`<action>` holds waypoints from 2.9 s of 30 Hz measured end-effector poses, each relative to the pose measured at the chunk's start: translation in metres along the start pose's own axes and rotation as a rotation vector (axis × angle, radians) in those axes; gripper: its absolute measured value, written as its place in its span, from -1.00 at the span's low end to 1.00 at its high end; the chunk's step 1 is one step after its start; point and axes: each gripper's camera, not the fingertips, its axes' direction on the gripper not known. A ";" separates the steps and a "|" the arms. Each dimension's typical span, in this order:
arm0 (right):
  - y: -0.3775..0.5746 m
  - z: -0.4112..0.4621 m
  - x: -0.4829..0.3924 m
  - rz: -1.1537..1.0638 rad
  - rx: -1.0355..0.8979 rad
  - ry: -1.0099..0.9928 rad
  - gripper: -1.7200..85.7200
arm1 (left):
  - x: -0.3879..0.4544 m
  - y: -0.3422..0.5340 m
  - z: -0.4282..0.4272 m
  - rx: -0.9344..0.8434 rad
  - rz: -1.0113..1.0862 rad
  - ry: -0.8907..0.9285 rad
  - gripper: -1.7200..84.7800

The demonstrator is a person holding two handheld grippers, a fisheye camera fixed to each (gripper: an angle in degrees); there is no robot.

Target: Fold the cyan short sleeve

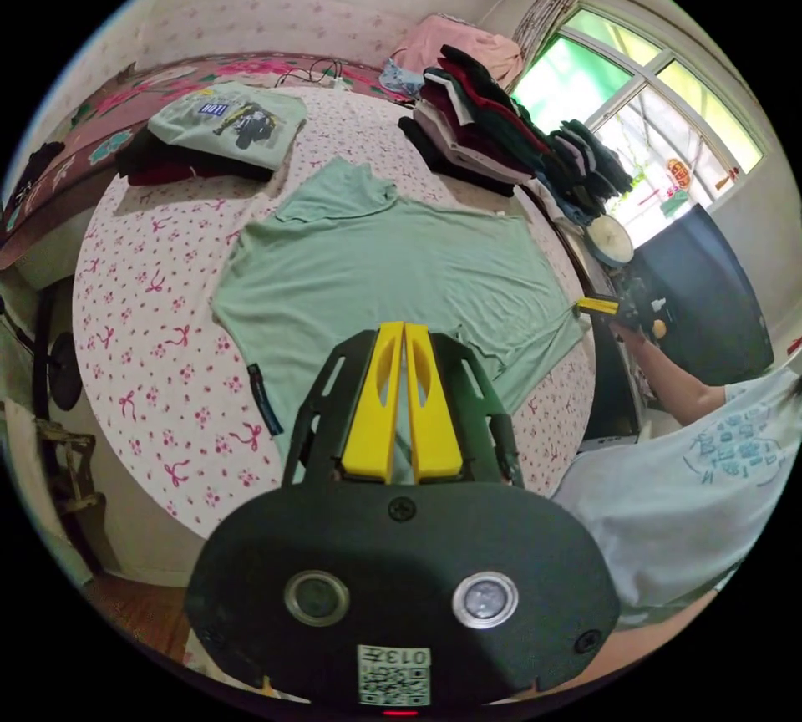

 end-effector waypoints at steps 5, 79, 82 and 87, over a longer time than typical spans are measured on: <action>-0.003 -0.014 0.033 0.225 0.038 -0.023 -0.83 | 0.029 0.048 0.001 -0.050 0.063 -0.038 -0.90; 0.030 -0.001 0.084 0.384 0.173 -0.178 -0.80 | 0.059 0.000 0.060 -0.116 0.084 -0.207 -0.78; 0.024 0.012 0.092 0.351 0.151 -0.184 -0.81 | 0.087 -0.032 0.102 -0.155 0.124 -0.183 -0.75; 0.026 0.026 0.100 0.316 0.123 -0.253 -0.89 | 0.112 -0.050 0.143 -0.213 0.162 -0.280 -0.92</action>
